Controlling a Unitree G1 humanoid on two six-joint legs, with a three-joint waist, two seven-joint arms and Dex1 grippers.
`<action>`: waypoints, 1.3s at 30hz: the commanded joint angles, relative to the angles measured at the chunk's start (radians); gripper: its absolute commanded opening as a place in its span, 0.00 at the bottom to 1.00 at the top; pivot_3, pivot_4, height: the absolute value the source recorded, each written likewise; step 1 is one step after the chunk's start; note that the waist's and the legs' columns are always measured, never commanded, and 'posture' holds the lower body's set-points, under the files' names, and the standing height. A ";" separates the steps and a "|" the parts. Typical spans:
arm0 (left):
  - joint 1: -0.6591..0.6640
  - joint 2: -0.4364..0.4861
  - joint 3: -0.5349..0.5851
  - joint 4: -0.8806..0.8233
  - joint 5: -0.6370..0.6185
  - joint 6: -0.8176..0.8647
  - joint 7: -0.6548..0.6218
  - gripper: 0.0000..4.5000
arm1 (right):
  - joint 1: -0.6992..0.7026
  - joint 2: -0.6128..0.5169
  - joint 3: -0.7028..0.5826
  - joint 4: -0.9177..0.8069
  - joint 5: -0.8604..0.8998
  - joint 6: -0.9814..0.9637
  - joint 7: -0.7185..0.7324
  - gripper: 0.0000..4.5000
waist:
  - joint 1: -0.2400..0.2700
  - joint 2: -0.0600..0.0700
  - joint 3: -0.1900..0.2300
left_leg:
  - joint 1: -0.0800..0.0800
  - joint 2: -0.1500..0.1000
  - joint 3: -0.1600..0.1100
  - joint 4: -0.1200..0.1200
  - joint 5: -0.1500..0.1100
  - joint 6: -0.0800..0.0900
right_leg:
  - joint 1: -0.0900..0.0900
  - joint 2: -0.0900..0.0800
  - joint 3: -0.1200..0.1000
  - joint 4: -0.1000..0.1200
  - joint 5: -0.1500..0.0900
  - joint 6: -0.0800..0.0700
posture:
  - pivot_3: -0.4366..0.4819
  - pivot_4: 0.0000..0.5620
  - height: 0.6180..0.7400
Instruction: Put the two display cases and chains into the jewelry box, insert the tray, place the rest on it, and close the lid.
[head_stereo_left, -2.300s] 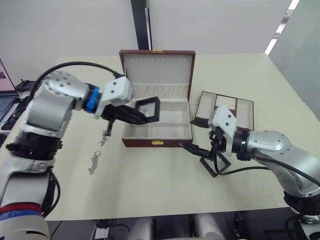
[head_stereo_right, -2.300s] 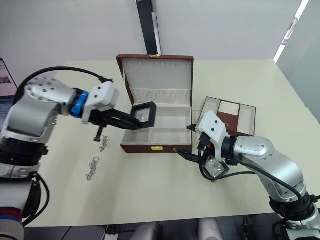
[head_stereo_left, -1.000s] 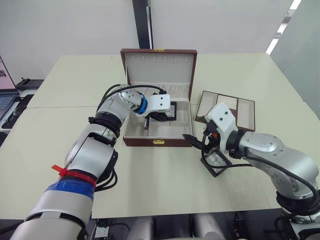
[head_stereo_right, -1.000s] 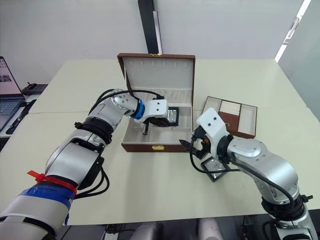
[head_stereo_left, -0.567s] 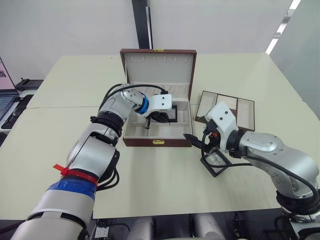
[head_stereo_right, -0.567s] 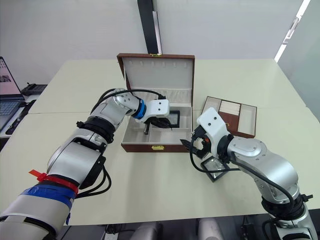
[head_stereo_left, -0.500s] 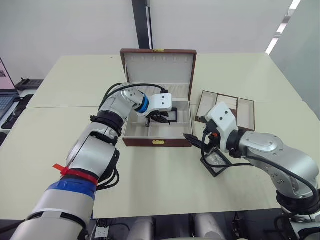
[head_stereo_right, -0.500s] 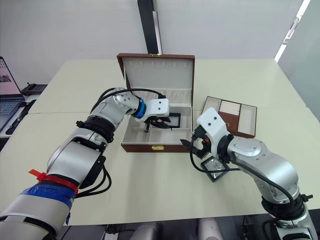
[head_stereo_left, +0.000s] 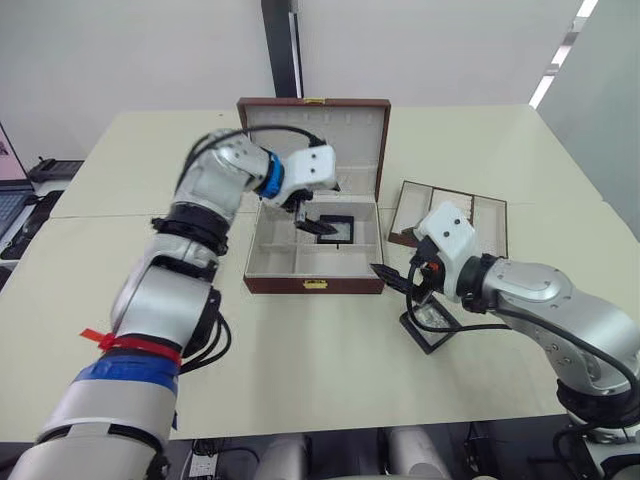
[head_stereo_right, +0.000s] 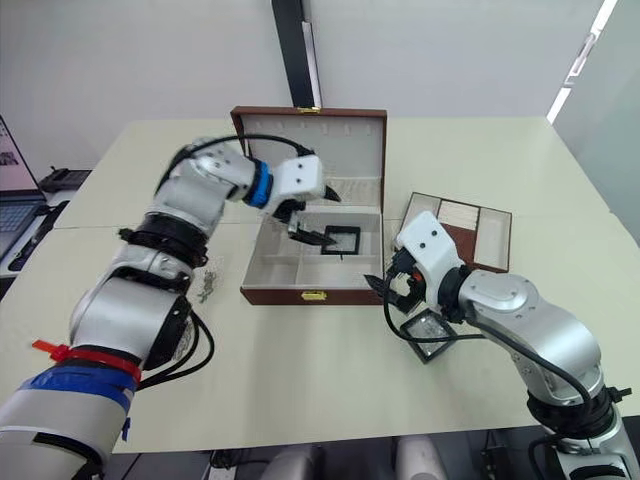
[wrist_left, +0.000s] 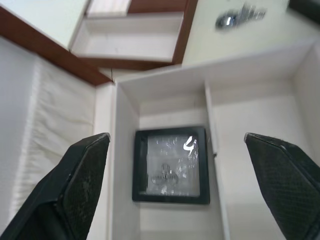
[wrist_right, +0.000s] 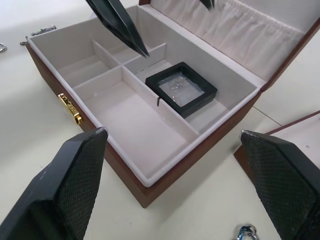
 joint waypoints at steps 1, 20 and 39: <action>0.123 0.086 0.077 -0.237 -0.116 0.161 -0.047 0.99 | -0.003 -0.048 -0.037 -0.010 -0.015 -0.059 0.041 1.00 | -0.003 0.000 0.000 | 0.000 0.000 0.000 0.000 0.000 0.000 | 0.000 0.000 0.000 0.000 0.000 0.000 | 0.48 0.27 1.00; 0.860 0.466 0.649 -0.296 -0.358 0.245 0.181 0.99 | 0.590 -0.386 -0.536 0.149 -0.163 -0.655 0.488 1.00 | 0.031 0.001 0.001 | 0.004 0.000 0.003 0.000 -0.003 0.005 | 0.006 -0.001 0.001 -0.003 0.000 0.000 | 0.48 0.27 1.00; 1.331 0.425 0.844 -0.331 -0.434 0.208 0.238 0.99 | 0.898 -0.408 -0.754 0.364 -0.190 -0.847 0.813 1.00 | 0.039 0.001 0.001 | 0.013 0.003 0.007 -0.001 -0.007 0.004 | 0.014 -0.001 0.004 -0.006 -0.001 -0.002 | 0.48 0.27 1.00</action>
